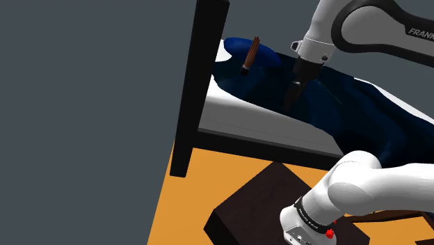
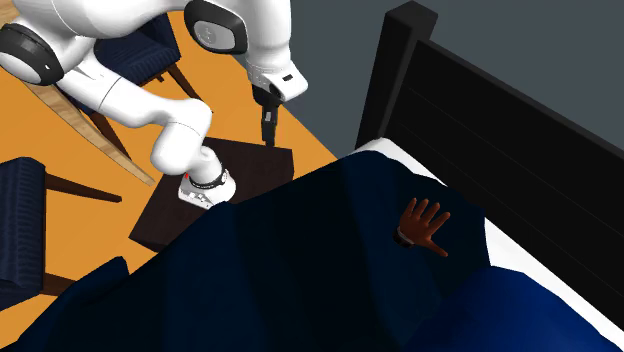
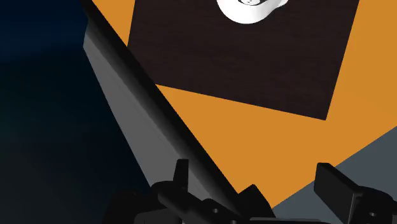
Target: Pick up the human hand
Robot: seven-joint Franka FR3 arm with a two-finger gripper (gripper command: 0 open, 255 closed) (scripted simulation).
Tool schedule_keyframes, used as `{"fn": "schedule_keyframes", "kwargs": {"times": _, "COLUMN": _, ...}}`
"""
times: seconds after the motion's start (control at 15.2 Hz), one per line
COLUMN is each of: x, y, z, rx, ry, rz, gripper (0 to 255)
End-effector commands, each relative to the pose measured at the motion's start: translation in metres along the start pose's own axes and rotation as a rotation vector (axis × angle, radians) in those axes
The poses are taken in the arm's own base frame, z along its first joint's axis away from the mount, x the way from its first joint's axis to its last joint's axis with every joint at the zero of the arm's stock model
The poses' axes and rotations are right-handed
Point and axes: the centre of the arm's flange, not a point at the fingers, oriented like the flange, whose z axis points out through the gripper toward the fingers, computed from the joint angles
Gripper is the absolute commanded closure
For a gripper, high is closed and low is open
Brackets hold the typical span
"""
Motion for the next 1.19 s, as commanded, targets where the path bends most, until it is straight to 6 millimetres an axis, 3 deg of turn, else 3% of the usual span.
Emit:
{"fn": "schedule_keyframes", "kwargs": {"times": 0.0, "x": 0.0, "y": 0.0, "z": 0.0, "rx": 0.0, "ry": 0.0, "rz": 0.0, "gripper": 0}}
{"fn": "schedule_keyframes", "kwargs": {"times": 0.53, "x": 0.076, "y": 0.04, "z": -0.016, "rx": -0.019, "ry": 0.121, "rz": 0.168, "gripper": 0}}
{"fn": "schedule_keyframes", "kwargs": {"times": 1.12, "x": 0.148, "y": 0.099, "z": -0.045, "rx": -0.04, "ry": 0.257, "rz": 0.357, "gripper": 0}}
